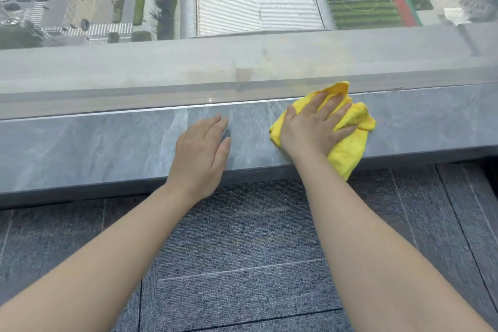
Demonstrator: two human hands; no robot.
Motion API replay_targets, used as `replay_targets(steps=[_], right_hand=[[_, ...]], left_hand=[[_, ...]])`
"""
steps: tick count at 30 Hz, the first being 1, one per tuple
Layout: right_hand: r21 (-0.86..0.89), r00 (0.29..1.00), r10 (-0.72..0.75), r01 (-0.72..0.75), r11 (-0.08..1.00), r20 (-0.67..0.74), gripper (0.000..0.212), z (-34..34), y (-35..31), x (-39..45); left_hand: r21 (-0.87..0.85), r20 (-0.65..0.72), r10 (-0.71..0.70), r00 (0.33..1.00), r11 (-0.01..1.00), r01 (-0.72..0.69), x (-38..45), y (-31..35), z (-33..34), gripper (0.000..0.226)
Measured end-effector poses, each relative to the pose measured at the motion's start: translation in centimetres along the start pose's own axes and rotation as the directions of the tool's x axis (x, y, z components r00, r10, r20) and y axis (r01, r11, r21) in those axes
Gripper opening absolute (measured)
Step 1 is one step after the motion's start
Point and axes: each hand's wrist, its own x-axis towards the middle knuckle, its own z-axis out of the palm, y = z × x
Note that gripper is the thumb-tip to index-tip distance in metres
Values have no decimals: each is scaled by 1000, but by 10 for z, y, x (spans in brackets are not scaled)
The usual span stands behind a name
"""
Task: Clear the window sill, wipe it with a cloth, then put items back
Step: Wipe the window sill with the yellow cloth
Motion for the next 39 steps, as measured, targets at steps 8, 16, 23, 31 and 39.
replay_targets(steps=[8, 16, 23, 31, 39], right_hand=[[-151, 821, -561, 571, 807, 105, 61, 3, 31, -27], [-149, 860, -502, 510, 847, 89, 54, -15, 83, 5], [-138, 983, -186, 182, 974, -12, 62, -26, 115, 33], [40, 987, 159, -159, 986, -5, 70, -32, 78, 60], [-17, 974, -218, 220, 975, 58, 71, -15, 55, 15]], left_hand=[[28, 9, 42, 999, 999, -42, 15, 18, 16, 67], [27, 28, 103, 994, 994, -104, 33, 50, 34, 65], [42, 69, 120, 990, 991, -123, 40, 64, 49, 65], [66, 108, 76, 991, 994, -83, 36, 68, 53, 65], [74, 130, 2, 992, 997, -12, 26, 75, 38, 64]])
